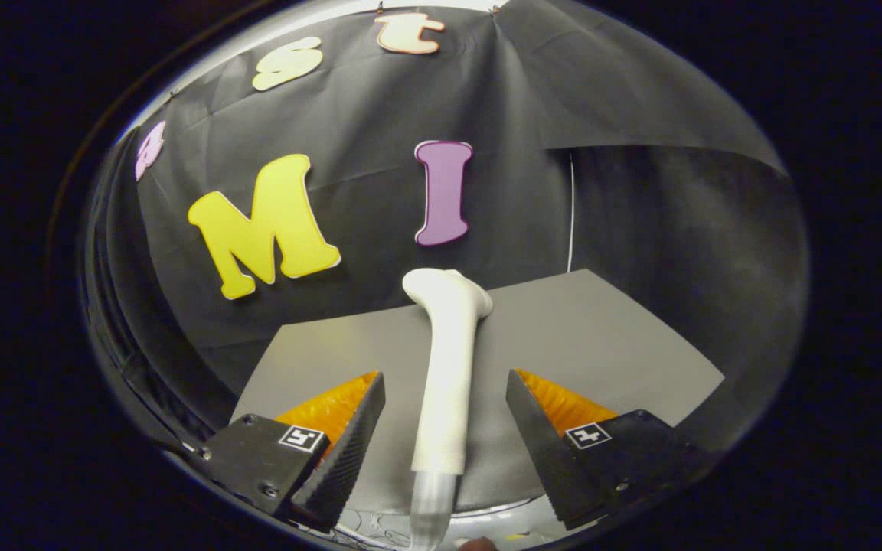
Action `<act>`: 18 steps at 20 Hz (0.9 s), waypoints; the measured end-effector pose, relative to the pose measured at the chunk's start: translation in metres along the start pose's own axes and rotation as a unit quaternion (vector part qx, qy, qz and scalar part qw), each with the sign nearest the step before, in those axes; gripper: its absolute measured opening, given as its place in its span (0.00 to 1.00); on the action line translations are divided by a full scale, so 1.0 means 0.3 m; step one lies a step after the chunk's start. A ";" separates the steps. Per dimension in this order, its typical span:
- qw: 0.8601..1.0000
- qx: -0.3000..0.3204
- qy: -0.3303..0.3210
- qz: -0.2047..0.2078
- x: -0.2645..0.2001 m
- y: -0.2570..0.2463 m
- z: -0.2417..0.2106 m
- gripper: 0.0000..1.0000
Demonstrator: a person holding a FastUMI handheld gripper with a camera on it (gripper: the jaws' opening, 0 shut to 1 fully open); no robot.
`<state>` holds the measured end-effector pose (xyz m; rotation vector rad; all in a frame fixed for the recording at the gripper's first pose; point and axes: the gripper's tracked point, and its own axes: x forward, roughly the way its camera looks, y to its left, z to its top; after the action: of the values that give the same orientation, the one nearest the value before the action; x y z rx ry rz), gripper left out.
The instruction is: Iron the clothes twice with a garment steamer, once on the left side and once on the right side.
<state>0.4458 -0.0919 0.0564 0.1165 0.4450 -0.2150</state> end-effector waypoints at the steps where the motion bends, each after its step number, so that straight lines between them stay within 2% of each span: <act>1: 1.000 0.000 0.010 -0.001 0.028 -0.005 0.003 0.99; 5: 0.999 -0.004 0.051 -0.004 0.116 -0.002 0.003 0.97; 9: 0.996 -0.003 0.087 -0.032 0.164 -0.030 -0.020 0.85; 13: 0.993 -0.003 0.109 -0.047 0.193 -0.047 -0.034 0.70; 18: 0.992 0.013 0.116 -0.038 0.196 -0.027 -0.037 0.45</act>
<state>0.4911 -0.1085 0.0202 0.1507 0.6793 -0.2839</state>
